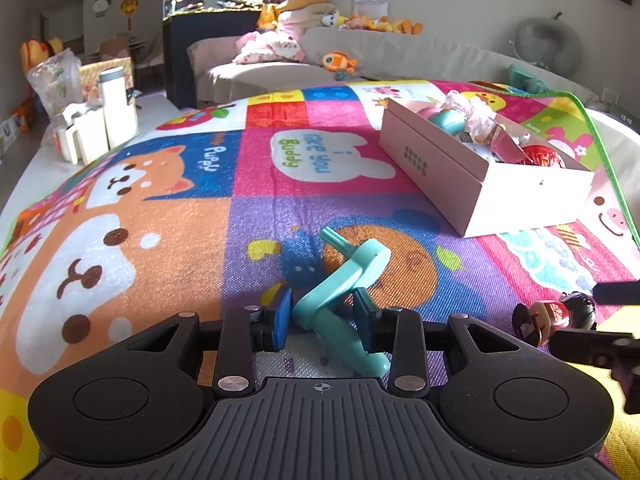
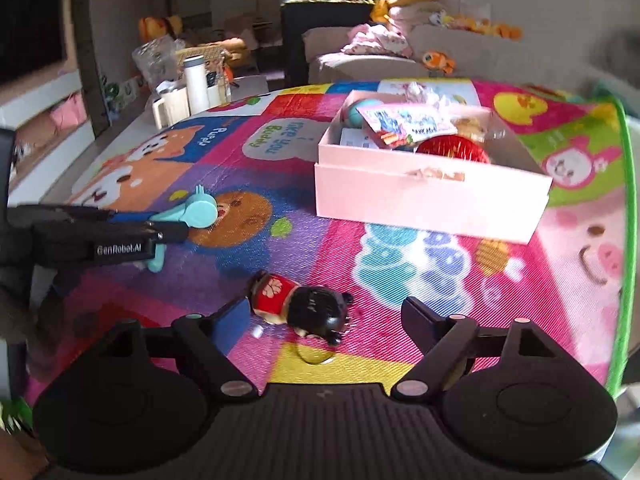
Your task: Organize objects
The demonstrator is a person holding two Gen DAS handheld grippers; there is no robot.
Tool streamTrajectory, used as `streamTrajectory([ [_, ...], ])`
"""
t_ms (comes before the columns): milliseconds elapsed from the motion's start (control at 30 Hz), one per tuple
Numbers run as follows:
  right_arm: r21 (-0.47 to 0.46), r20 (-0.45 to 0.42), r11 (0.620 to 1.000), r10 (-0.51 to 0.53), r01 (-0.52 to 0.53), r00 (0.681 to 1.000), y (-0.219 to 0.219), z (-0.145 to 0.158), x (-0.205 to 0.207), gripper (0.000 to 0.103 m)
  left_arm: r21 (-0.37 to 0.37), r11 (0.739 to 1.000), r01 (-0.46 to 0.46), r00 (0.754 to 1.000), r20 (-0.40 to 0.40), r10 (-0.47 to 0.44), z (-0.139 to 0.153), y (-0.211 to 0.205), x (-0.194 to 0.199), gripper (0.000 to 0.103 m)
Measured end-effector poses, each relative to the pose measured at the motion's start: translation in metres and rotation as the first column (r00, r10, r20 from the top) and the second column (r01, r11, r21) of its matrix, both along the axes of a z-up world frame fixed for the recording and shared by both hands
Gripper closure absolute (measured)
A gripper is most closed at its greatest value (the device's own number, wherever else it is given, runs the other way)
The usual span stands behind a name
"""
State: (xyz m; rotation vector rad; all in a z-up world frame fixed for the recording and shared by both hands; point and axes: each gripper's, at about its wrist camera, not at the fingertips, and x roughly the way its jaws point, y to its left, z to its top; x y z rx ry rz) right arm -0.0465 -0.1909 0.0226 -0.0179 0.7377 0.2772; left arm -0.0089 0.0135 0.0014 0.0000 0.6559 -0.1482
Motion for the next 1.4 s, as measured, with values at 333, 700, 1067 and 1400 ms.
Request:
streamTrajectory([
  [333,-0.087,0.04,0.99,0.118,-0.114,0.992,0.03,-0.004,-0.011,0.059,-0.004,1.0,-0.001,1.0,0.0,0.001,0.0,0.001,0.0,0.066],
  [700,-0.057,0.174,0.997,0.051,-0.042,0.983,-0.012,0.035,-0.015,0.059,-0.048,0.998,0.033,0.999,0.008,-0.032,0.014,0.0,-0.006,0.075],
  [1067,0.056,0.255,0.995,-0.095,0.083,0.962,-0.071,0.056,-0.017,0.059,-0.031,0.994,0.106,0.991,0.09,-0.103,0.057,-0.026,0.005,0.094],
  [1400,0.146,0.163,0.989,-0.059,0.035,0.985,-0.071,0.026,-0.016,0.059,0.066,0.997,0.045,0.996,0.074,-0.05,0.043,-0.022,-0.001,0.09],
])
